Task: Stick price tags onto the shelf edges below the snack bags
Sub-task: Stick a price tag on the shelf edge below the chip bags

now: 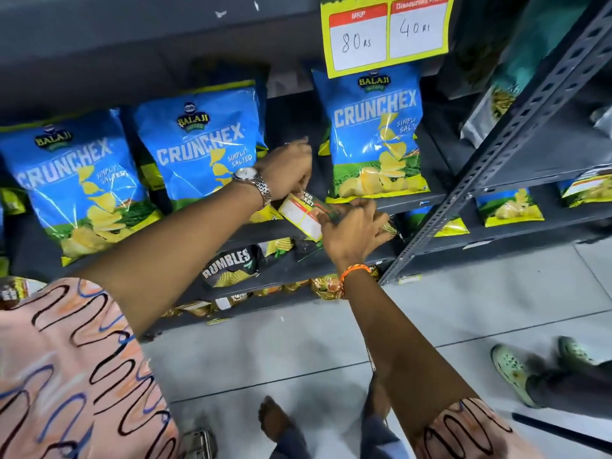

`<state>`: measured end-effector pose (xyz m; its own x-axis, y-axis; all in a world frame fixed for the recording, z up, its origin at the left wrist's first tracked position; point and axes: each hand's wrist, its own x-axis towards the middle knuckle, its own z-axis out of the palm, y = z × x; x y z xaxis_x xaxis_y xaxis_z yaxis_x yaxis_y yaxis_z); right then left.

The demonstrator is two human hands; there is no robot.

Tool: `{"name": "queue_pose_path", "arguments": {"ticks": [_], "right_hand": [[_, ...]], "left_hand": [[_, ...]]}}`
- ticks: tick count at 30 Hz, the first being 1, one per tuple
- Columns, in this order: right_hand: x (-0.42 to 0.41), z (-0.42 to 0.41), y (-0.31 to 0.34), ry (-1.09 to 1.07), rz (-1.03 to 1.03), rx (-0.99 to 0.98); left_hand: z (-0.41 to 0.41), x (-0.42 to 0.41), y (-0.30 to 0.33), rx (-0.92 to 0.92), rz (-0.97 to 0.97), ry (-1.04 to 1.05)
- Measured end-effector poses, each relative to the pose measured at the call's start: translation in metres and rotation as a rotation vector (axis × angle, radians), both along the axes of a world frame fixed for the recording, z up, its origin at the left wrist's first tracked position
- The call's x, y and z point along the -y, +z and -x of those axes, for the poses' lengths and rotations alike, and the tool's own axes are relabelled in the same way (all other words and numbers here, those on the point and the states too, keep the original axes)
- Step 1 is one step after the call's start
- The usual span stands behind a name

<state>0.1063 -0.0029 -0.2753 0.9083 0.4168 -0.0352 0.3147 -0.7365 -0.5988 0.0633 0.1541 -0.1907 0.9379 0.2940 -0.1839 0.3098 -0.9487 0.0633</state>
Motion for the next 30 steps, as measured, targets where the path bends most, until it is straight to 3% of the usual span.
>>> {"name": "queue_pose_path", "arguments": {"ticks": [2,5,7,10,13,18,22,30], "right_hand": [[0.005,-0.007,0.005,-0.006,-0.162,-0.092],[0.016,-0.025,0.026,0.061,-0.591,-0.339],[0.029,-0.036,0.041,0.110,-0.689,-0.421],[0.039,-0.055,0.057,0.196,-0.592,-0.377],[0.053,-0.061,0.082,0.271,-0.638,-0.335],[0.056,-0.060,0.069,0.309,-0.515,-0.277],[0.059,-0.049,0.049,0.287,-0.283,-0.199],[0.043,-0.032,0.010,0.204,-0.138,-0.086]], "left_hand": [[0.008,0.003,0.007,0.102,0.078,0.048],[0.022,0.011,0.020,0.285,0.218,0.132],[0.034,0.022,0.030,0.394,0.309,0.177],[0.044,0.034,0.036,0.460,0.395,0.272],[0.062,0.060,0.041,0.502,0.355,0.396],[0.075,0.086,0.015,0.556,0.141,0.606],[0.081,0.104,-0.015,0.536,-0.029,0.719],[0.080,0.106,-0.065,0.492,-0.232,0.757]]}}
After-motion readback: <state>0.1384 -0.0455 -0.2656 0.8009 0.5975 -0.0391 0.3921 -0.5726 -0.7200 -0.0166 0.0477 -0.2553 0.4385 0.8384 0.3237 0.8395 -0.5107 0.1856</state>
